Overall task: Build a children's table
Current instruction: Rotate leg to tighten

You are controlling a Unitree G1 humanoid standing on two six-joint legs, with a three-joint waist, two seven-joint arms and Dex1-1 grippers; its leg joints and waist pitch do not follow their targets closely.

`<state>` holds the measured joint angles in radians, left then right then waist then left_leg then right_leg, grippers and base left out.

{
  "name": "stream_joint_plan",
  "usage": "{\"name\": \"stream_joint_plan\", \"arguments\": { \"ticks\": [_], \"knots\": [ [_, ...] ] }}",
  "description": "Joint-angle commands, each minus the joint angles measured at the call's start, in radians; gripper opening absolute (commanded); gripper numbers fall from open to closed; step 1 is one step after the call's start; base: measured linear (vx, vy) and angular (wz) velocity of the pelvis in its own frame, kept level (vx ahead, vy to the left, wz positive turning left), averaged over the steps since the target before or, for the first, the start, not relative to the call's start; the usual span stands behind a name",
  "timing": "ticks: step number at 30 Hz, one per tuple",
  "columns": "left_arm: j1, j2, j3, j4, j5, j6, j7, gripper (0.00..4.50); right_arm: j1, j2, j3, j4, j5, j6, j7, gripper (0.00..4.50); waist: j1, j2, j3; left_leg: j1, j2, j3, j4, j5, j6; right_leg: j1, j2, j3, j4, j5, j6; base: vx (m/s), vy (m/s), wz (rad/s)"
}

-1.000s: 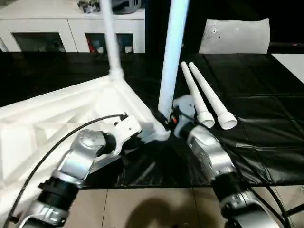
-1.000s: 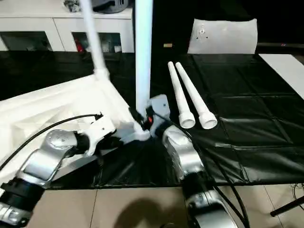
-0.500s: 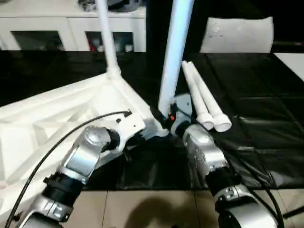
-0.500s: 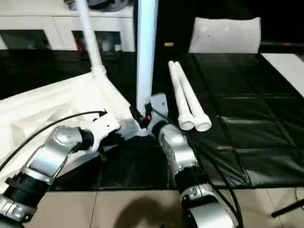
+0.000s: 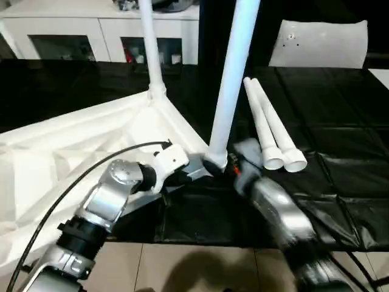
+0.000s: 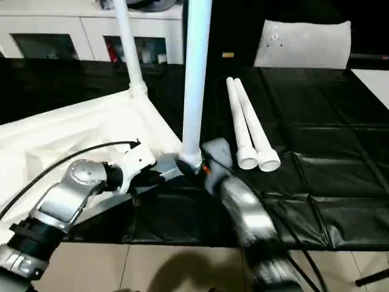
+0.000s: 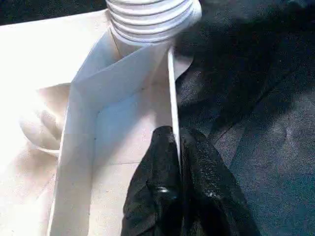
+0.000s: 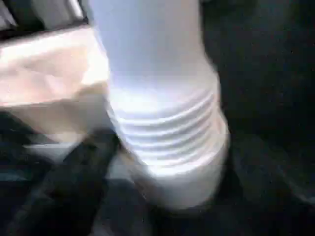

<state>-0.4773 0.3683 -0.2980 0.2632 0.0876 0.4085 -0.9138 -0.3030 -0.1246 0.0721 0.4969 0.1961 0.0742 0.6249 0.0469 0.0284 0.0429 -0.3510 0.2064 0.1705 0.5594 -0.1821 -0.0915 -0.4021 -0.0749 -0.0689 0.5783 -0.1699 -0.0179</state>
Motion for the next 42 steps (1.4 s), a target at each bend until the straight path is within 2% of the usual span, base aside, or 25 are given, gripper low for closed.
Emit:
{"name": "stream_joint_plan", "arguments": {
  "ticks": [1,5,6,7,9,14,16,19,20,24,27,31,37,42],
  "knots": [
    [-0.019,0.01,0.015,0.046,-0.024,-0.079,-0.035,0.0,0.022,-0.043,0.011,-0.088,0.009,0.006,0.063,4.42,0.003,0.004,-0.054,-0.004,0.009,0.0,-0.061,-0.266,0.039,0.055,-0.051,0.037,-0.078,-0.325,-0.15,0.0,0.0,0.0],
    [-0.024,0.019,0.013,0.08,-0.052,-0.166,-0.095,0.0,0.039,-0.095,0.01,-0.135,0.014,-0.007,0.114,4.47,0.006,0.004,-0.054,-0.004,0.011,0.0,-0.06,-0.248,0.047,0.052,-0.052,0.037,-0.078,-0.34,-0.14,0.0,0.0,0.0],
    [-0.028,0.034,0.001,0.105,-0.057,-0.225,-0.141,0.0,0.037,-0.128,-0.001,-0.159,0.026,-0.007,0.152,4.47,0.007,0.007,-0.053,-0.003,0.011,0.0,-0.059,-0.245,0.052,0.05,-0.051,0.037,-0.08,-0.335,-0.143,0.0,0.0,0.0],
    [-0.03,0.04,-0.004,0.115,-0.058,-0.237,-0.155,0.0,0.035,-0.14,-0.004,-0.169,0.03,-0.006,0.166,4.47,0.007,0.005,-0.054,-0.004,0.011,0.0,-0.058,-0.241,0.053,0.052,-0.051,0.037,-0.079,-0.327,-0.142,0.0,0.0,0.0],
    [-0.036,0.051,-0.014,0.135,-0.054,-0.28,-0.179,0.0,0.026,-0.161,-0.01,-0.18,0.032,-0.006,0.186,4.47,0.012,0.008,-0.058,0.001,0.015,0.002,-0.055,-0.216,0.058,0.05,-0.05,0.039,-0.069,-0.248,-0.17,0.0,0.0,0.0],
    [-0.055,0.067,-0.028,0.2,-0.073,-0.392,-0.274,0.0,-0.004,-0.228,0.001,-0.216,0.048,0.02,0.269,4.47,0.015,0.002,-0.063,-0.003,0.016,0.003,-0.049,-0.17,0.07,0.057,-0.05,0.038,-0.051,-0.138,-0.209,0.0,0.0,0.0],
    [-0.07,0.071,-0.037,0.24,-0.077,-0.462,-0.325,0.0,-0.022,-0.261,0.028,-0.221,0.045,0.017,0.342,4.47,0.017,-0.002,-0.063,-0.004,0.014,0.004,-0.047,-0.166,0.079,0.059,-0.051,0.037,-0.052,-0.138,-0.212,0.0,0.0,0.0],
    [-0.08,0.073,-0.042,0.26,-0.081,-0.493,-0.353,0.0,-0.036,-0.287,0.054,-0.224,0.053,0.03,0.413,4.47,0.022,-0.005,-0.061,-0.003,0.016,0.008,-0.045,-0.173,0.087,0.058,-0.054,0.037,-0.054,-0.174,-0.207,0.0,0.0,0.0],
    [-0.083,0.073,-0.044,0.267,-0.083,-0.502,-0.367,0.0,-0.042,-0.298,0.065,-0.228,0.058,0.039,0.446,4.47,0.028,-0.002,-0.061,-0.002,0.019,0.008,-0.045,-0.17,0.087,0.057,-0.055,0.038,-0.052,-0.188,-0.207,0.0,0.0,0.0],
    [-0.1,0.076,-0.058,0.295,-0.077,-0.551,-0.417,0.0,-0.08,-0.321,0.107,-0.204,0.041,0.033,0.53,4.47,0.043,-0.005,-0.063,-0.001,0.022,0.008,-0.043,-0.169,0.082,0.054,-0.057,0.039,-0.05,-0.199,-0.202,0.0,0.0,0.0],
    [-0.109,0.079,-0.07,0.303,-0.07,-0.58,-0.438,0.0,-0.128,-0.313,0.125,-0.142,0.023,0.008,0.564,4.47,0.045,-0.007,-0.063,-0.001,0.021,0.007,-0.044,-0.17,0.071,0.054,-0.058,0.038,-0.046,-0.195,-0.211,0.0,0.0,0.0],
    [-0.127,0.081,-0.086,0.329,-0.057,-0.621,-0.463,0.0,-0.173,-0.307,0.148,-0.082,0.014,-0.009,0.618,4.08,0.049,-0.011,-0.063,-0.001,0.021,0.008,-0.042,-0.176,0.07,0.054,-0.059,0.039,-0.047,-0.214,-0.207,0.0,0.0,0.0],
    [-0.144,0.081,-0.096,0.355,-0.044,-0.654,-0.487,0.0,-0.197,-0.316,0.198,-0.038,-0.012,-0.035,0.692,3.55,0.058,-0.014,-0.065,-0.003,0.022,0.008,-0.039,-0.154,0.074,0.055,-0.06,0.039,-0.041,-0.183,-0.212,0.0,0.0,0.0],
    [-0.161,0.081,-0.102,0.39,-0.036,-0.679,-0.488,0.0,-0.213,-0.309,0.216,0.004,-0.031,-0.062,0.719,3.16,0.06,-0.015,-0.061,-0.002,0.021,0.007,-0.041,-0.184,0.059,0.053,-0.06,0.039,-0.046,-0.251,-0.194,0.0,0.0,0.0]
  ]
}}
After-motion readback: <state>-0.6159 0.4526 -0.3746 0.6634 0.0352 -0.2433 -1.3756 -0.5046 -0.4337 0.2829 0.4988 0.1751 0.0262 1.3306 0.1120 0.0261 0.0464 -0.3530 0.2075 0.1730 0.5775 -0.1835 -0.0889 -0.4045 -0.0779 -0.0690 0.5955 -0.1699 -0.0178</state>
